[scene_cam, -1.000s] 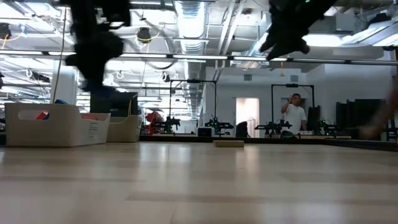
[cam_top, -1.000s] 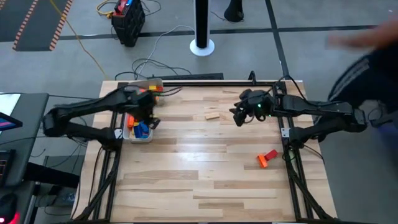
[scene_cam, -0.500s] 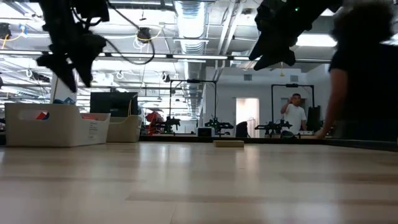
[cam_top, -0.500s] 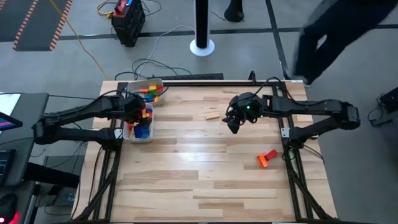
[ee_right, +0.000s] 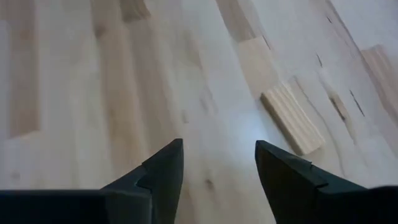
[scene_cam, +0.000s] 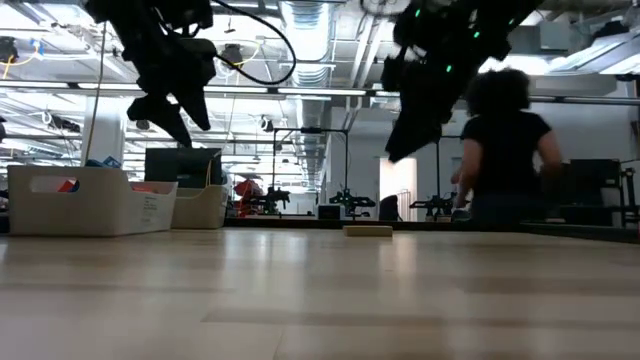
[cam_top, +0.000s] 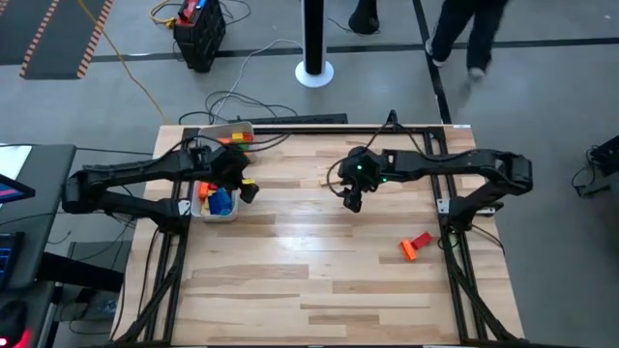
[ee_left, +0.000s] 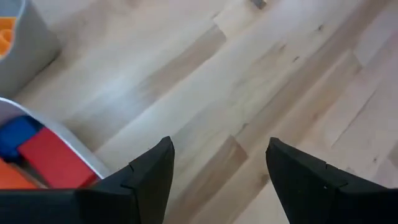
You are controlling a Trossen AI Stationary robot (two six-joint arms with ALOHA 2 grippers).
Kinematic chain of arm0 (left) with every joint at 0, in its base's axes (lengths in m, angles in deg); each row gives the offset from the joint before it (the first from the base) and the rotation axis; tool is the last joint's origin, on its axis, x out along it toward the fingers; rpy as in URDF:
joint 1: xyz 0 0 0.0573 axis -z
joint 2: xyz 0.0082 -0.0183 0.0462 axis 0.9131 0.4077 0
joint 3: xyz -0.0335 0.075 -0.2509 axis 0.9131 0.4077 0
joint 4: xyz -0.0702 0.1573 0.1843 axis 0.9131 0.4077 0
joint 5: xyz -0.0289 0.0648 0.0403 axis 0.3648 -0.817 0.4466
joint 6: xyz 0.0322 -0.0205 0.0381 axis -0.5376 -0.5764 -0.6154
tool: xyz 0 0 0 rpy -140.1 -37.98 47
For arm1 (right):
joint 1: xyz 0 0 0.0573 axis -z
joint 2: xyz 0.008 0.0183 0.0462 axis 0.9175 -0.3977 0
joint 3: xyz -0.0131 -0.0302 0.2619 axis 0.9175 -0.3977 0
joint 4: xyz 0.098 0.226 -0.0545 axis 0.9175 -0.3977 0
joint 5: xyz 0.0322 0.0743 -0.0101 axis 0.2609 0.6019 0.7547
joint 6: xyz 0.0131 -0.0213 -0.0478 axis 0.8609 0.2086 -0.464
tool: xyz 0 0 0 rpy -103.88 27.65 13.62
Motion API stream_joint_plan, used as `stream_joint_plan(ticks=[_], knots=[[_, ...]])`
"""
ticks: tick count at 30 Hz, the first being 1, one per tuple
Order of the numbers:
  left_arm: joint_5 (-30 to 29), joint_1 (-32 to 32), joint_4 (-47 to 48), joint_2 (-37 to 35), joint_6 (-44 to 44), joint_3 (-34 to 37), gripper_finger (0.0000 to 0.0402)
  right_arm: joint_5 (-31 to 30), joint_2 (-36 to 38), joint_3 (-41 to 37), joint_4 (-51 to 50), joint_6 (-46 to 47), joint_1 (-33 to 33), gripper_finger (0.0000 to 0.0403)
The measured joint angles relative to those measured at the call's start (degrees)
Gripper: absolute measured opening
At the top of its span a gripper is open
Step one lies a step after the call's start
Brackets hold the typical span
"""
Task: Sort blocks by size
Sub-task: Put the large brown wooden block into the white bin
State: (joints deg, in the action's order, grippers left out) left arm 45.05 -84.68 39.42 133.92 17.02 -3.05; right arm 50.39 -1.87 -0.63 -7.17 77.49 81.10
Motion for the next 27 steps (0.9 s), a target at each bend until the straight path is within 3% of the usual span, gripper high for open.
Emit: stream_joint_plan(ticks=[8, 18, 27], knots=[[-1.33, 4.35, 0.01, -1.49, 4.7, -0.67, 0.0245, 3.53, -7.39, -0.02, 1.17, -10.54, 5.47, 0.0267], [-1.61, 7.08, 0.46, -2.5, 6.42, -0.67, 0.0245, 5.3, -15.17, 4.08, 2.02, -20.32, 9.86, 0.027], [-2.4, 7.27, 0.6, -2.5, 6.29, -0.67, 0.0245, 6.93, -19.73, 6.71, 2.96, -23.26, 11.15, 0.027]])
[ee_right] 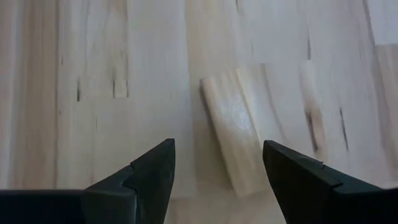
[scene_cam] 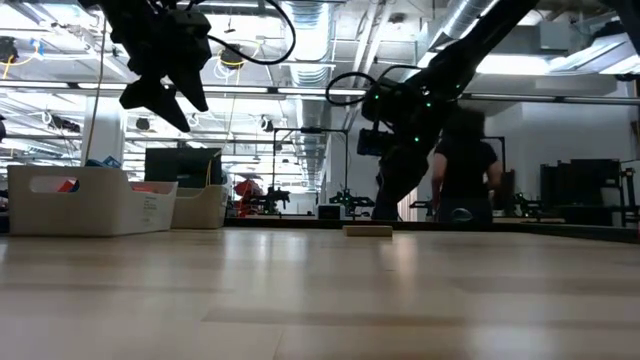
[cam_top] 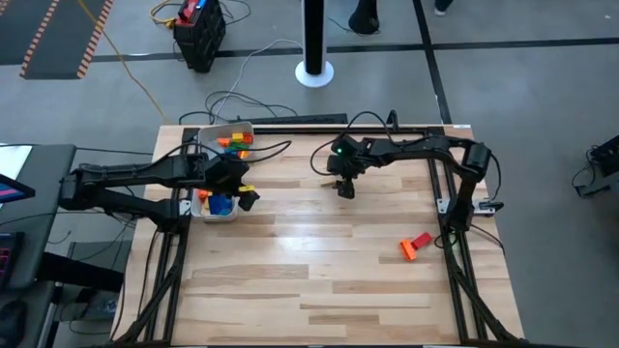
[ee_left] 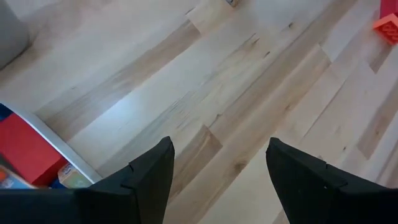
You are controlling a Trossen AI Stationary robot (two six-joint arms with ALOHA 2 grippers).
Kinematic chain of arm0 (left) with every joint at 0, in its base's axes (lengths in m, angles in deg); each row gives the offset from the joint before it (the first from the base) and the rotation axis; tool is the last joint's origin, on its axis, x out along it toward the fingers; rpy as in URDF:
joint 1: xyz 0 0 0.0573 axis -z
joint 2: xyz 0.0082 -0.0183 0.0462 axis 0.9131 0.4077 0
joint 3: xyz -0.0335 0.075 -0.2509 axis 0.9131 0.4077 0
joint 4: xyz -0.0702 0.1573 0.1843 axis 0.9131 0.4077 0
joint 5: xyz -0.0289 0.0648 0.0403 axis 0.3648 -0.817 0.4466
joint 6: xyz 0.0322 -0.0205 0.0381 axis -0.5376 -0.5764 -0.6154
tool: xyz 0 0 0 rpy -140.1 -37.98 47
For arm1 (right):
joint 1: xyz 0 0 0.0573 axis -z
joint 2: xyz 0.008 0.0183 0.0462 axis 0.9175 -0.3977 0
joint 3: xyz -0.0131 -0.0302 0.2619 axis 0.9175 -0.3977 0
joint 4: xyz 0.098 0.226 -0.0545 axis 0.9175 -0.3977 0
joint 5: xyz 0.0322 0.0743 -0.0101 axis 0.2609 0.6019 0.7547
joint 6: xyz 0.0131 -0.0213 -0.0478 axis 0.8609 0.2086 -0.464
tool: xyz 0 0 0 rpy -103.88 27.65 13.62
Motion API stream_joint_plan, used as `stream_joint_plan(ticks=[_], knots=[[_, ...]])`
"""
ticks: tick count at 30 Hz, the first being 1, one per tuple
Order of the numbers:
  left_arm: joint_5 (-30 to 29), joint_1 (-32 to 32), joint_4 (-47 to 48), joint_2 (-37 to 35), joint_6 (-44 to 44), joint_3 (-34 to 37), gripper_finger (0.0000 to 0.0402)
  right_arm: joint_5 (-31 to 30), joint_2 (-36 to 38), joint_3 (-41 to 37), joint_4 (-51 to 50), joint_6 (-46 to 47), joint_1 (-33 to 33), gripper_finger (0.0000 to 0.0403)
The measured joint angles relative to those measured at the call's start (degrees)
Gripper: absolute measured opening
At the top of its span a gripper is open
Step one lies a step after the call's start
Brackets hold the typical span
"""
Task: Sort blocks by size
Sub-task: Put the large brown wooden block into the white bin
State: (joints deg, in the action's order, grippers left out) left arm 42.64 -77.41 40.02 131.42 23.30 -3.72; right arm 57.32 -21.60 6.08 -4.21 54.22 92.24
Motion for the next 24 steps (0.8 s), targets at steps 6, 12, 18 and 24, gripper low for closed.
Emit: stream_joint_plan(ticks=[6, 12, 18, 24], knots=[[-0.65, 0.0, 0.25, 0.02, -0.04, 0.0, 0.0245, 0.03, 0.02, -0.01, 2.07, -1.52, 1.18, 0.027], [-1.31, 0.0, 0.25, 0.02, -0.04, 0.0, 0.0245, 1.59, 0.02, -1.97, 3.97, -1.61, 2.99, 0.0269], [-1.55, 0.0, 0.25, 0.02, -0.04, 0.0, 0.0245, 2.88, -3.0, -2.4, 4.26, -1.57, 2.65, 0.0269], [-1.55, 0.0, 0.29, 0.04, 0.02, 0.02, 0.0245, -0.33, -3.54, -2.29, 5.1, -1.92, 0.67, 0.0264]])
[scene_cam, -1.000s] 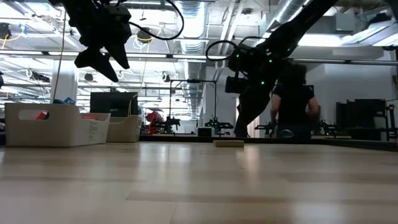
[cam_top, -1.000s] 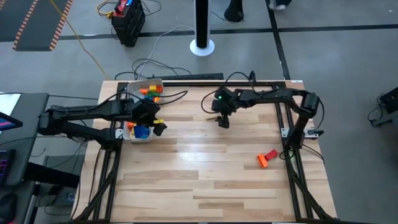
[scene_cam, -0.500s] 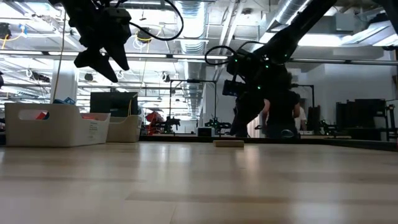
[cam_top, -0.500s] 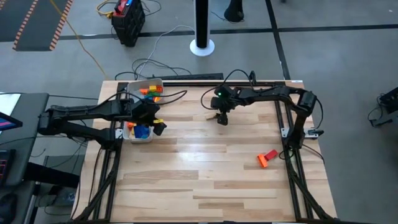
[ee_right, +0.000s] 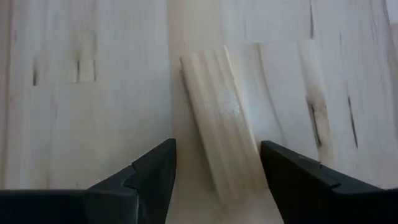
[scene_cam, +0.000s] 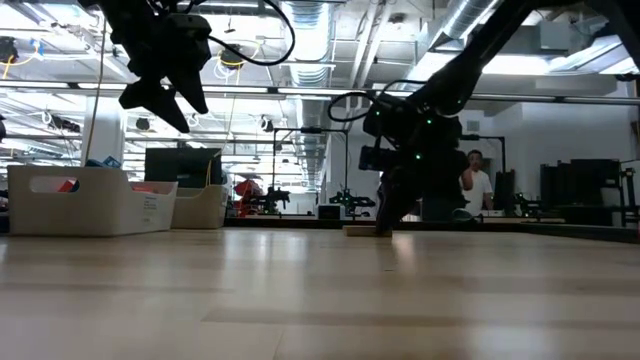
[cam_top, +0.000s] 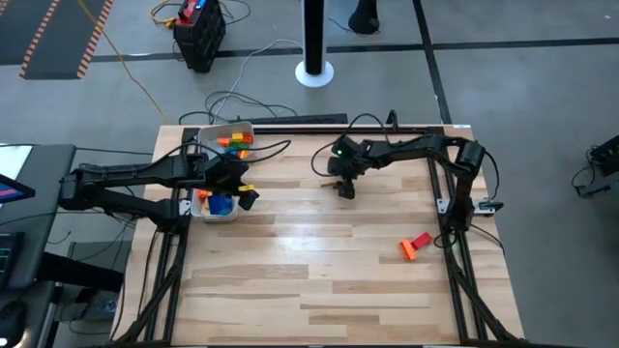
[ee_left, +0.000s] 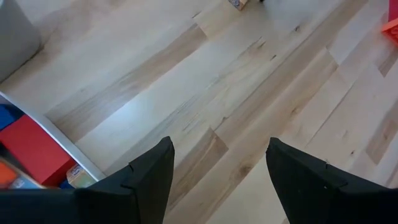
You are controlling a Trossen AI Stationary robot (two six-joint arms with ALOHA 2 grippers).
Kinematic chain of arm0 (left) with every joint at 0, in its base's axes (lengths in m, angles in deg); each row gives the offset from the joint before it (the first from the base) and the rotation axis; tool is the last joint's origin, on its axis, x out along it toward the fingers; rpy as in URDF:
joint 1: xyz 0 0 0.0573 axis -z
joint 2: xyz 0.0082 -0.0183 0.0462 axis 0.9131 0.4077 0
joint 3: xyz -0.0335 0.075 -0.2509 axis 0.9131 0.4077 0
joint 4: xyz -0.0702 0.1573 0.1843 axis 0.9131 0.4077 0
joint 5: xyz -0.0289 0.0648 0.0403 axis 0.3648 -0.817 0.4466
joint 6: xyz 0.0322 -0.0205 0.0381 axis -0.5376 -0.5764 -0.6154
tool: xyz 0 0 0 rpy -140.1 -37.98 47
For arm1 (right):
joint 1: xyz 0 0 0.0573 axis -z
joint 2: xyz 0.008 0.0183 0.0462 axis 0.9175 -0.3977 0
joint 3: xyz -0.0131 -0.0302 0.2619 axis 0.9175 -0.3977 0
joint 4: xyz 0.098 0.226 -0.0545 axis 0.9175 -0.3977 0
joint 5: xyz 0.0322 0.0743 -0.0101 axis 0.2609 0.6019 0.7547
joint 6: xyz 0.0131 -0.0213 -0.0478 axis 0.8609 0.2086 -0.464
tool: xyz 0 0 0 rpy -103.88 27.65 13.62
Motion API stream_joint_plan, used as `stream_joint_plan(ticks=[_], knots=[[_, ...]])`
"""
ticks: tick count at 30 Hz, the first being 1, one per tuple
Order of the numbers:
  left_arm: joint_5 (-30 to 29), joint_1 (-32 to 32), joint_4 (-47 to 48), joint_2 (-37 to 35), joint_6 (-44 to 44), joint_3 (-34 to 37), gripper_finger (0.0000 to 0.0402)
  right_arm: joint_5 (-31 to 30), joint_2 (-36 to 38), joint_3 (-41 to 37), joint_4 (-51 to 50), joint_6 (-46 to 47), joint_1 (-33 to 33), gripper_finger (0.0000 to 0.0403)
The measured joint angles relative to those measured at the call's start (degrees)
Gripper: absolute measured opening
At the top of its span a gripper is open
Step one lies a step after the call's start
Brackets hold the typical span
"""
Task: Sort blocks by size
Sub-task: Put the large brown wooden block into the white bin
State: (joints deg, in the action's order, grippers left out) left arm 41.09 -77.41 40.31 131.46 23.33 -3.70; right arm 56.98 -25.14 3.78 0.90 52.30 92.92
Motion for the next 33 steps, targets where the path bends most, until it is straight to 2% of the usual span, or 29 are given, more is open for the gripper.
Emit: stream_joint_plan(ticks=[3, 8, 9, 13, 17, 22, 27, 33], knots=[[0.02, 0.0, -0.06, 0.0, 0.02, 0.0, 0.0245, -0.13, 0.0, 0.0, -0.18, 0.0, -0.07, 0.0237], [0.04, 0.0, -0.14, 0.0, -1.13, 0.0, 0.0245, -0.12, 0.0, 0.11, -1.84, 0.38, -0.04, 0.0135], [0.02, 0.0, -0.15, 0.0, -1.54, 0.0, 0.0245, -0.1, 0.03, 0.11, -2.14, 0.78, -0.03, 0.0125], [0.7, 0.0, -1.62, 0.0, -0.76, 0.02, 0.0245, 0.02, 1.09, 0.08, -4.82, 3.2, -0.23, 0.0126], [2.29, -0.02, -7.62, 0.01, -0.04, 0.02, 0.0245, 0.51, 4.51, -0.24, -9.16, 5.14, -0.81, 0.0126], [2.29, -0.02, -15.39, 2.42, 0.89, 0.02, 0.0245, -0.17, 10.69, -0.11, -8.88, 8.15, -2.53, 0.0126], [3.55, -0.02, -22.7, 8.22, 2.85, 0.02, 0.0245, -4.37, 16.44, -0.11, -8.14, 10.1, -6.66, 0.0126], [5.96, -0.02, -38.16, 15.3, 9.9, 0.02, 0.0245, -13.83, 21.44, -0.11, -6.93, 12.64, -13.19, 0.0126]])
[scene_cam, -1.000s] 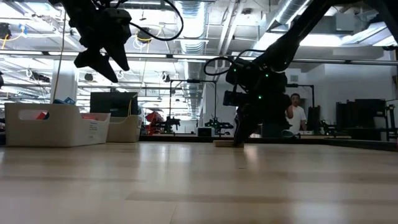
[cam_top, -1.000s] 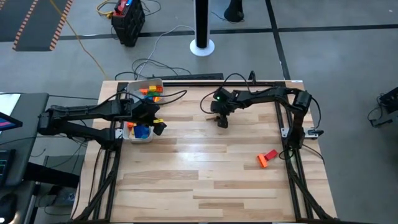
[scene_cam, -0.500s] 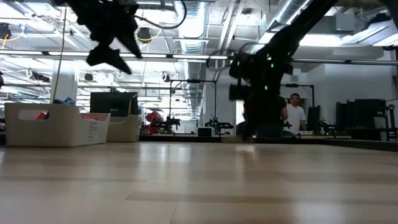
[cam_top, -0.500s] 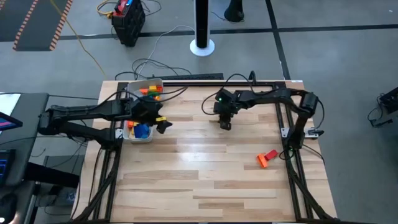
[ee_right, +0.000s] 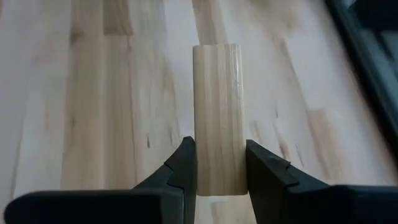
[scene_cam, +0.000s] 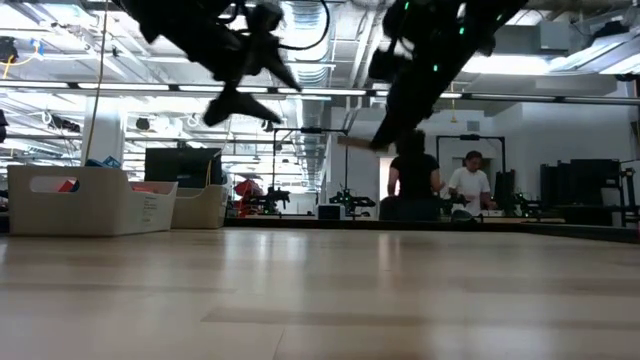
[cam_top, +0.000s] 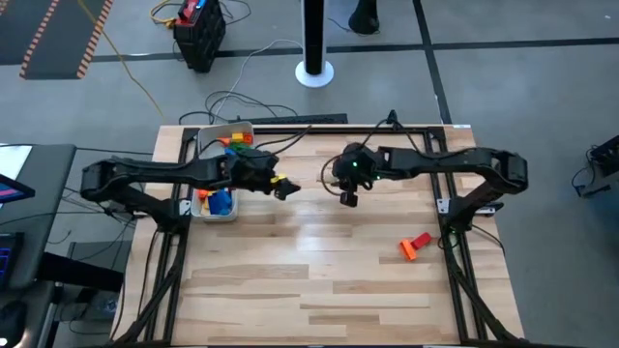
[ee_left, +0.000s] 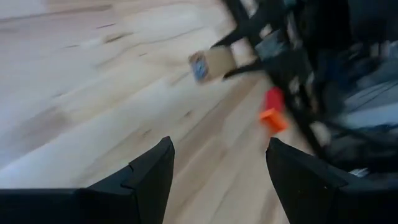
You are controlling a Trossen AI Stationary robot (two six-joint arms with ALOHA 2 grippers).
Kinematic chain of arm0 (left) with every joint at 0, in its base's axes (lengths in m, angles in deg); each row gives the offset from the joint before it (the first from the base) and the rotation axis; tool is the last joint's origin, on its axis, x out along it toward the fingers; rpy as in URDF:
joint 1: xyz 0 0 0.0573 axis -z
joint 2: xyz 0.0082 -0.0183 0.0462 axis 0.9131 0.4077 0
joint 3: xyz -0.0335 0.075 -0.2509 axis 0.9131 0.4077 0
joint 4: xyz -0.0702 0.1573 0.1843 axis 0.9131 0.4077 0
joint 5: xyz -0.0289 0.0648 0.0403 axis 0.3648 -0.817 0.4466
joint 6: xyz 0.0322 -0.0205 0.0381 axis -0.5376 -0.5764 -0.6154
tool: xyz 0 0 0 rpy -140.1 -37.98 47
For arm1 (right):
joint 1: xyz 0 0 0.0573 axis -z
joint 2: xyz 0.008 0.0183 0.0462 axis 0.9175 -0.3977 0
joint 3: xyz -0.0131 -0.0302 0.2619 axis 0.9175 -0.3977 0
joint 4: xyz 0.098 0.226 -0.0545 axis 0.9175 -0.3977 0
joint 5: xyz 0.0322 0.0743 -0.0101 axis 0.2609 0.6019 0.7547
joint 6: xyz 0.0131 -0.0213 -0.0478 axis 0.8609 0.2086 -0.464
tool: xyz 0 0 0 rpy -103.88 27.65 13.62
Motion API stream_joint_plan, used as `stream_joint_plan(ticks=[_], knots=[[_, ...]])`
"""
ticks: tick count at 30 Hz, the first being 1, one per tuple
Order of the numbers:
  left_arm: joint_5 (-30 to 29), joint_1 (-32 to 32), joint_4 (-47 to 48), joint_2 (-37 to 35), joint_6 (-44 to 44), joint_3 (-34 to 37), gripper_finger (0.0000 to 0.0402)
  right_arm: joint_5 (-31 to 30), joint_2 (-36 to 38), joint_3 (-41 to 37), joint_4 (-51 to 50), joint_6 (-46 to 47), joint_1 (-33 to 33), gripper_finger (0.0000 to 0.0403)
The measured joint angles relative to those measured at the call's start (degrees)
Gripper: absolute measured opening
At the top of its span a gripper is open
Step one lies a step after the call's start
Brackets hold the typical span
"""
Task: Sort blocks by size
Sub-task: Put the large brown wooden block into the white bin
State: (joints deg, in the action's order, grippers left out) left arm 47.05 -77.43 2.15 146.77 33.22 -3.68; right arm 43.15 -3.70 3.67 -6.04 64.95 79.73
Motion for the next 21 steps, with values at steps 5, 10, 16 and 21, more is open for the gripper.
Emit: stream_joint_plan(ticks=[5, 10, 16, 21], knots=[[0.84, 0.0, -10.3, 4.12, 6.44, 0.0, 0.0245, -4.07, 2.13, 0.04, 0.16, 2.66, -3.8, 0.0126], [0.84, 0.0, -17.32, 6.7, 10.7, 0.0, 0.0245, -5.63, 3.85, 0.04, 0.4, 4.78, -6.12, 0.0126], [0.74, 0.28, -19.0, 7.79, 12.45, 0.0, 0.0245, -6.26, 3.88, 0.04, 0.44, 4.98, -8.26, 0.0126], [0.64, 0.33, -18.86, 7.76, 13.44, 0.0, 0.0245, -7.47, 3.88, 0.04, 1.52, 4.97, -9.11, 0.0126]])
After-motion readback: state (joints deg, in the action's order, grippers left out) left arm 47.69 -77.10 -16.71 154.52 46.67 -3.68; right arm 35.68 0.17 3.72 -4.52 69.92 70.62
